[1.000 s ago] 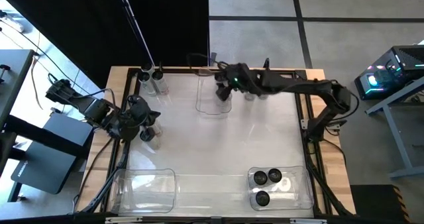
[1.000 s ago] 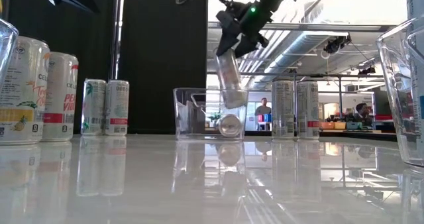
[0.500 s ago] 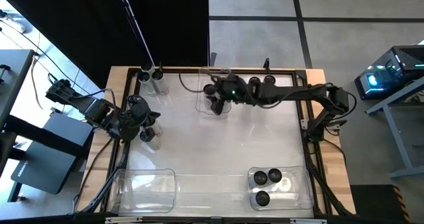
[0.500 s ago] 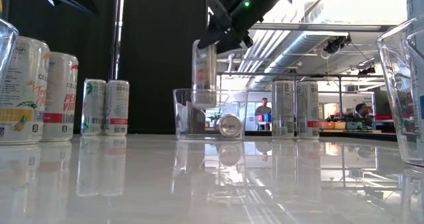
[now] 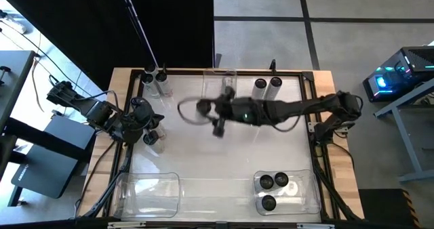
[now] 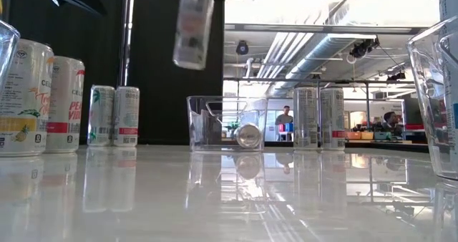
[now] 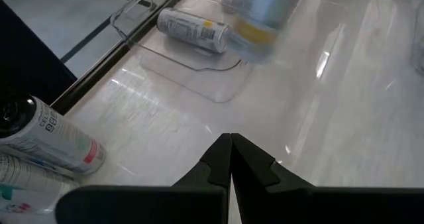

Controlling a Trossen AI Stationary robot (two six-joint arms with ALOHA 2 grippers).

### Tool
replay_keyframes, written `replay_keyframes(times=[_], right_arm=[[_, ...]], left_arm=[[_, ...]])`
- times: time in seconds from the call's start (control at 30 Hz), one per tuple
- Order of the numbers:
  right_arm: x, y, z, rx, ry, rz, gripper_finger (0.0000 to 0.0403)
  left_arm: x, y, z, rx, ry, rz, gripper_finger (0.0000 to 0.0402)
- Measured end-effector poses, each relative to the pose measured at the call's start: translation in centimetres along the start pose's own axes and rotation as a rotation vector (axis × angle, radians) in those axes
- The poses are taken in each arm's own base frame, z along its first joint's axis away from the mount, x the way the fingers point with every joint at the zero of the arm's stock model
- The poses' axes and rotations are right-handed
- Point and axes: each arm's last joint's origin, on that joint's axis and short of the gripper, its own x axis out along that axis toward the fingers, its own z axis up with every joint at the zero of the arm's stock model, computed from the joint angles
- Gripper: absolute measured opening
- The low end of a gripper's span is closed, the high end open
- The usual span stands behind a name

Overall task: Sort soda cans
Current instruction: Put the right white yellow soda can into the top middle transparent bin

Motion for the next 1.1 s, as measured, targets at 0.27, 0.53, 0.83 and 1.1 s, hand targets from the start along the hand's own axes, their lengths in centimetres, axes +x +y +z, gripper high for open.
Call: replay_keyframes(times=[0.27, 0.53, 0.83, 1.1], right_arm=[[1.4, 5.8, -3.5, 0.032, 0.105, 0.145, 0.0228], [3.7, 9.7, -7.7, 0.015, 0.213, 0.190, 0.0228], [4.3, 10.4, -8.7, 0.045, 0.246, 0.258, 0.0246], [4.3, 10.5, -8.7, 0.028, 0.250, 0.301, 0.0276]], left_arm=[[0.0, 0.0, 0.0, 0.002, 0.000, 0.000, 0.0000], [0.0, 0.0, 0.0, 0.004, 0.000, 0.000, 0.0000], [0.0, 0.0, 0.0, 0.000, 0.000, 0.000, 0.0000], [0.0, 0.0, 0.0, 0.001, 0.000, 0.000, 0.0000]])
